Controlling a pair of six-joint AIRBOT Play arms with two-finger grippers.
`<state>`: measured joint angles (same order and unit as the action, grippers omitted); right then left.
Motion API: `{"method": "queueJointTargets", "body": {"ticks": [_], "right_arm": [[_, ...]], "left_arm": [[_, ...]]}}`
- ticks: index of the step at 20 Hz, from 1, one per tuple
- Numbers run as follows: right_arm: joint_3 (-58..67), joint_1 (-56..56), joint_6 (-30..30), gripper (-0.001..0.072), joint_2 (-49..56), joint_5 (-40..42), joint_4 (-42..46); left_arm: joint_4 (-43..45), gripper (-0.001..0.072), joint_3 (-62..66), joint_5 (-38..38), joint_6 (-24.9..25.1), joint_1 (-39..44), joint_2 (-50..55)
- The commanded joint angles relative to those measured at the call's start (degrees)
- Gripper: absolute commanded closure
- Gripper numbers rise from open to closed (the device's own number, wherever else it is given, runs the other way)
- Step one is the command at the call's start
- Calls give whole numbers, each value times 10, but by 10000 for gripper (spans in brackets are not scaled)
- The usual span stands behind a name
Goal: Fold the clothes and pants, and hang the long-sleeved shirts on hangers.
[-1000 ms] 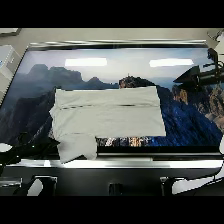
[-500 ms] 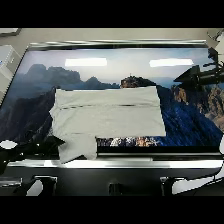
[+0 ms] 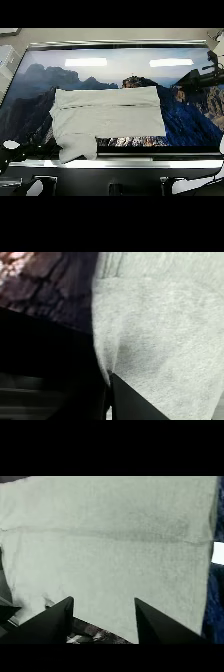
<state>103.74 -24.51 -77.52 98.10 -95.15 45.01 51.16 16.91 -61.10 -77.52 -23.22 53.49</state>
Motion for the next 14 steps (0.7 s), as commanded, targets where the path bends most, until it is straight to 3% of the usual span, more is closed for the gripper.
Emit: {"method": "queueJointTargets", "body": {"ticks": [1,9,14], "right_arm": [[-48,-13,5,285,0,-4,73],[-327,-30,103,282,-1,24,46],[-382,-31,172,282,-16,67,75]], "left_arm": [[-6,688,1,-3,0,0,0],[-8,688,1,-3,2,0,0],[-8,688,1,-3,5,1,0]]}}
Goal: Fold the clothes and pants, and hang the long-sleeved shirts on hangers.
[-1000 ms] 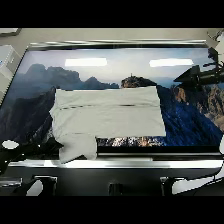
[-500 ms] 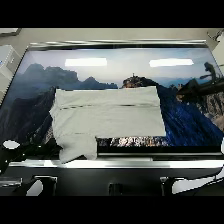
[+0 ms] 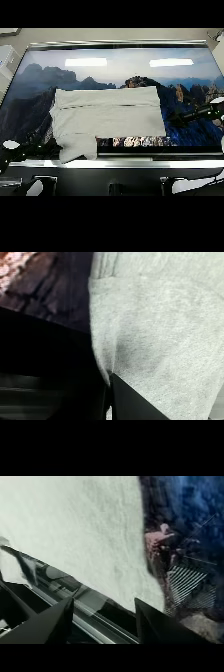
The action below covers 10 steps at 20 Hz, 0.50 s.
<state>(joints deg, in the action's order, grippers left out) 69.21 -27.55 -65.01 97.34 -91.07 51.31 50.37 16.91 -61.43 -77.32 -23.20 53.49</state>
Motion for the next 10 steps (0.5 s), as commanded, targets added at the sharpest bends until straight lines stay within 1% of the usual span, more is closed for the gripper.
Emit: {"method": "queueJointTargets", "body": {"ticks": [1,6,10], "right_arm": [[-38,0,59,282,-12,35,19],[-40,0,84,286,-14,44,34],[-67,0,98,287,-19,60,47]], "left_arm": [[0,688,1,0,3,1,0],[0,687,1,-1,5,1,0],[0,687,1,-1,7,1,0]]}}
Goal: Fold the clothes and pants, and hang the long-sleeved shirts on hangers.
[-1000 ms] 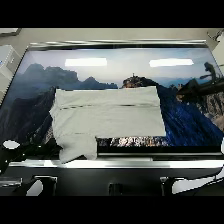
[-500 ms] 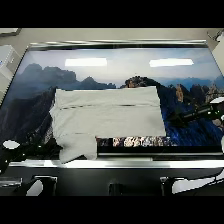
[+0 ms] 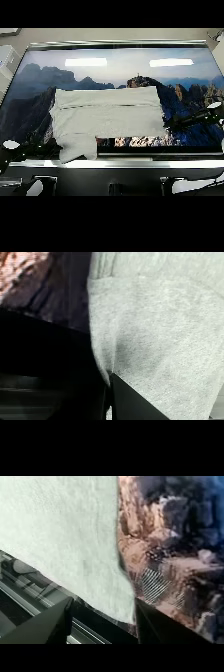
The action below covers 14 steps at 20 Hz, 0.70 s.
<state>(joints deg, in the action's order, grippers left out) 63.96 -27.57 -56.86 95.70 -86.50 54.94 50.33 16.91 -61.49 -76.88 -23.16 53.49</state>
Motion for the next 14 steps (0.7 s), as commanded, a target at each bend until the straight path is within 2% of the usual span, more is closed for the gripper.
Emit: {"method": "queueJointTargets", "body": {"ticks": [1,9,14], "right_arm": [[-15,0,19,287,-3,20,13],[-16,0,17,298,-2,30,24],[-63,0,12,298,-2,39,23]], "left_arm": [[0,687,1,0,2,0,0],[0,687,1,-2,2,0,0],[0,687,1,-2,2,0,0]]}}
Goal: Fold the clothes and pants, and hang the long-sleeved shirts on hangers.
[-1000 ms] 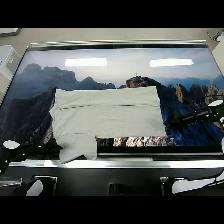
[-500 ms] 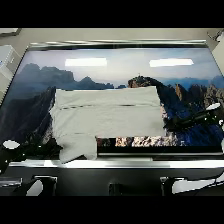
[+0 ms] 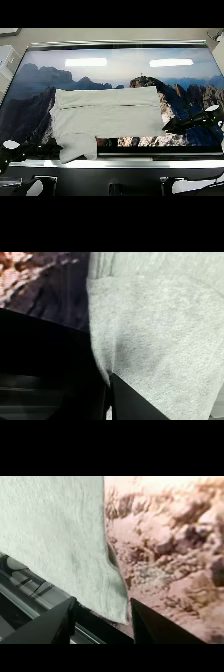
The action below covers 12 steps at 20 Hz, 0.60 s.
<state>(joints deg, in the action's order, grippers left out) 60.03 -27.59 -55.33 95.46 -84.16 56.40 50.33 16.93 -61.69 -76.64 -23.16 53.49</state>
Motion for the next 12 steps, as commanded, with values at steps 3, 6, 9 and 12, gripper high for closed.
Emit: {"method": "queueJointTargets", "body": {"ticks": [3,6,9,12], "right_arm": [[-40,1,-4,304,1,28,8],[-42,1,-10,369,1,42,0],[-42,1,-9,470,1,64,-35],[-42,1,2,673,-1,63,-74]], "left_arm": [[0,687,1,0,0,0,0],[-4,687,1,0,0,0,0],[-10,688,1,0,0,0,0],[-12,688,4,0,2,0,-1]]}}
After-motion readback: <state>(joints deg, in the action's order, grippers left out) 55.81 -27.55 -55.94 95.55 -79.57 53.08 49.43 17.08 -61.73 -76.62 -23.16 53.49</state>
